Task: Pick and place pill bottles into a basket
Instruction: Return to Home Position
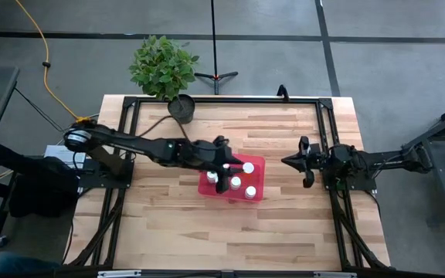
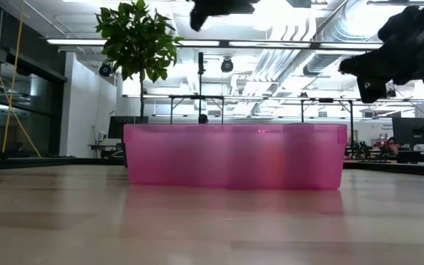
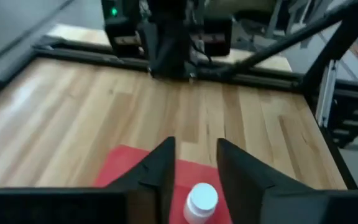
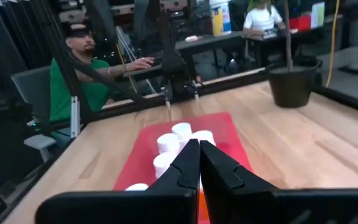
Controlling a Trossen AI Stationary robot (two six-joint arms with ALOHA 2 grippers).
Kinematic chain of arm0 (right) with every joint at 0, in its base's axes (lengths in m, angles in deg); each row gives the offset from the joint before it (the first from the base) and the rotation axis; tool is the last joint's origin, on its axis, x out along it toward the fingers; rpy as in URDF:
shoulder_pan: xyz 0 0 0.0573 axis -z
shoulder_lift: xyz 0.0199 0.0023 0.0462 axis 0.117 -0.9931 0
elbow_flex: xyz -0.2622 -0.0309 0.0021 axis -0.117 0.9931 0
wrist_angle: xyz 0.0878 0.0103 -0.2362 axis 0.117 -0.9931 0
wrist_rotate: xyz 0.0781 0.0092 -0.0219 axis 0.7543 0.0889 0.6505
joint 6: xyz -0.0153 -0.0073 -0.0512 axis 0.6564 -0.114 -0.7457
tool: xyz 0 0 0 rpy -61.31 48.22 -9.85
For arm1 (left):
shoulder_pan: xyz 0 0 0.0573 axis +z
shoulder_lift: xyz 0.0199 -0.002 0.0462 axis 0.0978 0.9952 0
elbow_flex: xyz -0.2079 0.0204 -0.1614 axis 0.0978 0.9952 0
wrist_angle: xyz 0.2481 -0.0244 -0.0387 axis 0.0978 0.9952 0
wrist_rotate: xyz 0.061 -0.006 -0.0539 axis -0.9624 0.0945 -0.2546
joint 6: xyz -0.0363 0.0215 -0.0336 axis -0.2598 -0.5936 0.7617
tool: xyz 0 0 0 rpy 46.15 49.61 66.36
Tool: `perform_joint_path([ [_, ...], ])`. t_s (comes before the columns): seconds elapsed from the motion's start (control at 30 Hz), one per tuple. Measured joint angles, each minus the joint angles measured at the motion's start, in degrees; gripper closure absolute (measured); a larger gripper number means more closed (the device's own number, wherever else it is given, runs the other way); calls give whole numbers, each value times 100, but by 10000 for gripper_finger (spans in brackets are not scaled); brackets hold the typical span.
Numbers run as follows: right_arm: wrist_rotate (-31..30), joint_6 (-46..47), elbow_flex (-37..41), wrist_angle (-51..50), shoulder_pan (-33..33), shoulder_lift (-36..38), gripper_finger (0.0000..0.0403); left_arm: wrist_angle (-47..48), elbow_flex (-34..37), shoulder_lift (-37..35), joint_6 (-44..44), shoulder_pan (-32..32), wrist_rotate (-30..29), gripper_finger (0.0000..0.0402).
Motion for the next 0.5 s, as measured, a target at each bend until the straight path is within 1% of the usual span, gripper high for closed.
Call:
perform_joint_path([
  [0.1,-43,-212,0,23,-15,36,402,107,138,-310,-3,73,-42,281],
  [0.23,-256,-636,0,187,-199,271,402,151,532,-773,44,119,-138,323],
  [0.37,-717,-987,2,36,-448,675,402,83,960,-1304,185,110,-157,360],
  [0.43,-837,-977,2,-167,-547,910,402,-129,1174,-1537,167,110,-167,374],
  [0.5,-847,-951,2,-300,-626,1091,403,-325,1454,-1821,126,110,-165,378],
])
